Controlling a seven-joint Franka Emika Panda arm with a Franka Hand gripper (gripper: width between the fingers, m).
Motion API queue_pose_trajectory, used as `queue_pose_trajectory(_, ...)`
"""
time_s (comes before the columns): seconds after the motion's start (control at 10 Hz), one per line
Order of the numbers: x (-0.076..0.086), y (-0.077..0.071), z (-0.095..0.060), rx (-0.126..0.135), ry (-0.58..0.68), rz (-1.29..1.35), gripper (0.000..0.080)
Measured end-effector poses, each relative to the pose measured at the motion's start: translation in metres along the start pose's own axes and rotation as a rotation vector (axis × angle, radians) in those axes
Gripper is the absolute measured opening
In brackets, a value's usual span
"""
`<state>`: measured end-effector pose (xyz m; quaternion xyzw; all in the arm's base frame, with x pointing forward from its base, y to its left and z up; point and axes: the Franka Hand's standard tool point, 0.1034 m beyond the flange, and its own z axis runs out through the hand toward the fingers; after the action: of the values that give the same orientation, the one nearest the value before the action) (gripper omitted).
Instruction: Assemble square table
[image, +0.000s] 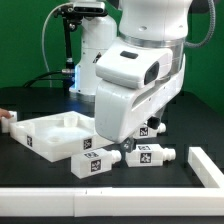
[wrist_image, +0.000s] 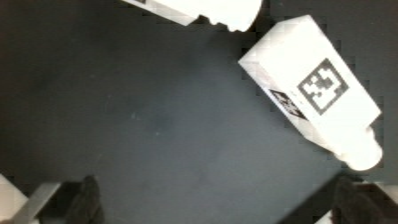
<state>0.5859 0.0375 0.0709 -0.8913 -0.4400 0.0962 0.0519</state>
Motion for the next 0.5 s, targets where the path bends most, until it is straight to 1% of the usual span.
queue_pose_trajectory(0.5, -0.0002, 0.0, 0.0002, 0.0, -0.001, -0.001, 0.065)
